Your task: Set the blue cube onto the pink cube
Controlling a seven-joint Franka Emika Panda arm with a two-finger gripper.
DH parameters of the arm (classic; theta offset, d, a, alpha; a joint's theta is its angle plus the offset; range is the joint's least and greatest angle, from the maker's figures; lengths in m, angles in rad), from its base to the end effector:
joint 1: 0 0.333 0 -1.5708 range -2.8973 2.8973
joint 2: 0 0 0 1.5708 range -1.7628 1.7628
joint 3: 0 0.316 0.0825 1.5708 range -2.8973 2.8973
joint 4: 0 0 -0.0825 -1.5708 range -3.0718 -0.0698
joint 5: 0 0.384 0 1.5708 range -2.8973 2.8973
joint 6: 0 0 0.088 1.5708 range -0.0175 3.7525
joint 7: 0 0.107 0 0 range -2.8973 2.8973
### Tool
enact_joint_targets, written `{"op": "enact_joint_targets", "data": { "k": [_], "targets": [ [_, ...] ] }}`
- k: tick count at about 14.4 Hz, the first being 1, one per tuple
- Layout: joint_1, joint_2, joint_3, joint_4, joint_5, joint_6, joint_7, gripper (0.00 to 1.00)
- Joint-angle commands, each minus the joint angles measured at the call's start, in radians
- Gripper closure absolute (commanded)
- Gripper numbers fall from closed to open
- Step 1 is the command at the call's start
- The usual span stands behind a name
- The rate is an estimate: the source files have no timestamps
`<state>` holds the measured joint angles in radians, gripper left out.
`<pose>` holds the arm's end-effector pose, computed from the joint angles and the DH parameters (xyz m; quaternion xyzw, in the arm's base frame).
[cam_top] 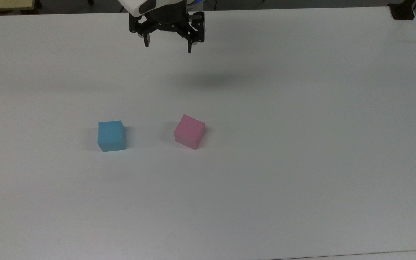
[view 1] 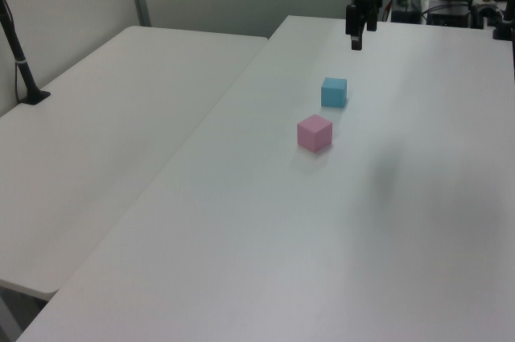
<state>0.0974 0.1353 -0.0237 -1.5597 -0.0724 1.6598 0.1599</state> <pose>0.5987 0.0379 0.5595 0.9984 -0.0391 -0.0131 0.0394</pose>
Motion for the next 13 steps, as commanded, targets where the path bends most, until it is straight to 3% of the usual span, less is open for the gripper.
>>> {"op": "enact_joint_targets", "data": {
  "k": [1, 13],
  "targets": [
    [-0.022, -0.014, -0.012, -0.019, 0.043, 0.023, -0.042, 0.0],
    [-0.031, -0.011, -0.012, -0.017, 0.043, 0.024, -0.068, 0.0]
  ]
}}
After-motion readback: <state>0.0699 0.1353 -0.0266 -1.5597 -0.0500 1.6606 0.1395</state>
